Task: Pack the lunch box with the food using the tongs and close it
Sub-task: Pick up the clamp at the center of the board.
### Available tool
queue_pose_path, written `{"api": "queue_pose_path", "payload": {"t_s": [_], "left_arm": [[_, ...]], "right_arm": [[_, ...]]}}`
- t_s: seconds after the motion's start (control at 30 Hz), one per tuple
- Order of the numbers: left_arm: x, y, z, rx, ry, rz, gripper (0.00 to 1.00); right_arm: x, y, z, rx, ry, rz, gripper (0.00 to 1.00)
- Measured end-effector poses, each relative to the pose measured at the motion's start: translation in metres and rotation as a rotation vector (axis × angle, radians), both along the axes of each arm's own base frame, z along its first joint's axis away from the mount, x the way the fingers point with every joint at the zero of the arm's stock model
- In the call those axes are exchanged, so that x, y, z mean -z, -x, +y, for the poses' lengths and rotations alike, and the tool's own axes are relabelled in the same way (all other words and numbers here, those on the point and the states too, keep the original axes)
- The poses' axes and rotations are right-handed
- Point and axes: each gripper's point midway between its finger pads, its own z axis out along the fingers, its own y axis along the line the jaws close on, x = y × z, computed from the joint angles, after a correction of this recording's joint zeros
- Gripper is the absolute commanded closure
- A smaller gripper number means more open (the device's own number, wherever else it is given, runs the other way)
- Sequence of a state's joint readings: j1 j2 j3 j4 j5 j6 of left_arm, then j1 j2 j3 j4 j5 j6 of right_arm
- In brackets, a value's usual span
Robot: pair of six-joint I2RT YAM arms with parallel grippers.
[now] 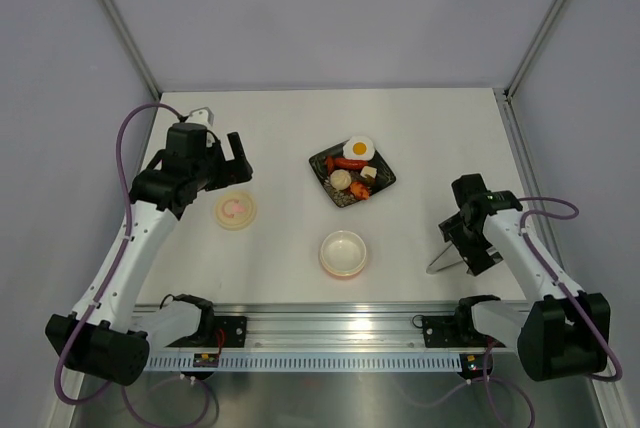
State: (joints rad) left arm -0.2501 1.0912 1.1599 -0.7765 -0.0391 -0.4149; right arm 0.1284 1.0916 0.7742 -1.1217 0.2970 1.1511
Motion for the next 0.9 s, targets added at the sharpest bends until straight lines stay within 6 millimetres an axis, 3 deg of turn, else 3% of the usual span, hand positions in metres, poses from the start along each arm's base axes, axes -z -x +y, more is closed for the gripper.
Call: {"api": "queue_pose_path", "payload": {"t_s": [0.27, 0.47, 0.63, 0.9], "left_arm": [[0.006, 0.001, 0.0, 0.006, -0.01, 0.016, 0.01], [0.006, 0.001, 0.001, 0.012, -0.017, 0.014, 0.01], [0.006, 0.001, 0.0, 0.015, -0.018, 0.014, 0.01], [0.006, 0.001, 0.001, 0.018, -0.02, 0.013, 0.01]], "right_arm": [[0.021, -0.016, 0.003, 0.03, -0.005, 0.009, 0.01], [0.026, -0.037, 0.002, -0.024, 0.009, -0.069, 0.01], [0.04, -0.046, -0.005, -0.088, 0.064, -0.005, 0.0], [0.039, -0.059, -0.013, -0.125, 0.124, 0.002, 0.01]]}}
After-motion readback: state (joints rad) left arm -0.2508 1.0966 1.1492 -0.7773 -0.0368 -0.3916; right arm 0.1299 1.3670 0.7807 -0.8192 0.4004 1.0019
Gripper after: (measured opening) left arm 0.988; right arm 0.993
